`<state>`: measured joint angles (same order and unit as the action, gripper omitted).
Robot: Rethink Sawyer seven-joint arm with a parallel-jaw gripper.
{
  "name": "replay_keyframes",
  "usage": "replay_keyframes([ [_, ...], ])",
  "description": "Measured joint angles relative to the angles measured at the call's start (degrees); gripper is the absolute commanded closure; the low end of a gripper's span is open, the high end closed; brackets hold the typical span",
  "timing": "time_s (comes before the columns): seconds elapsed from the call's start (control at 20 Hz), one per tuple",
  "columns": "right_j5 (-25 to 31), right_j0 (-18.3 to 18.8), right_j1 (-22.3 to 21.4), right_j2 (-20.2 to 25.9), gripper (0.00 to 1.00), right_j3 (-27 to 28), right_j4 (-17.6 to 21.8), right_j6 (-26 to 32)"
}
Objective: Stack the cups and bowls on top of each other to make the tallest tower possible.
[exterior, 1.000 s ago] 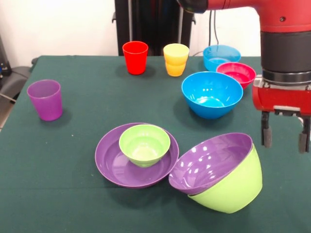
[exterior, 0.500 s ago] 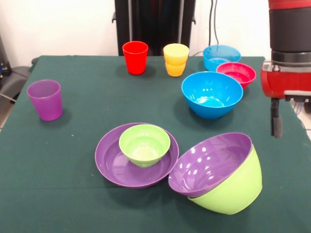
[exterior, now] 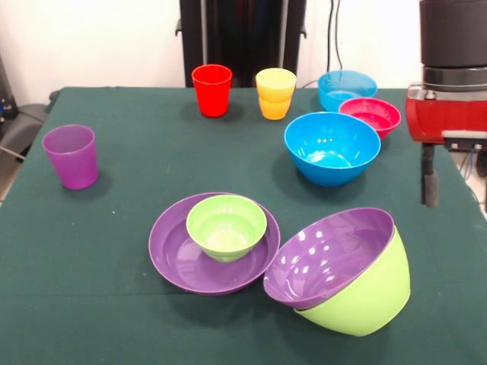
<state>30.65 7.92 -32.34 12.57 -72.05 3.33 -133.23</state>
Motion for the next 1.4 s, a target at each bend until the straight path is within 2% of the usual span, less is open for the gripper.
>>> replay_keyframes([
  [0.35, 0.0, 3.7, -1.3, 1.0, 0.0, -3.8, 0.0, 0.0],
  [0.7, 0.0, 9.3, -2.2, 2.8, 0.0, -9.2, 0.5, 0.0],
  [0.95, 0.0, 13.6, -2.1, 4.0, 0.0, -12.7, 2.3, 0.0],
  [1.15, 0.0, 15.2, -1.5, 4.4, 0.0, -13.6, 3.7, 0.0],
  [1.4, 0.0, 14.0, -1.1, 4.5, 0.0, -13.6, 5.2, 0.0],
])
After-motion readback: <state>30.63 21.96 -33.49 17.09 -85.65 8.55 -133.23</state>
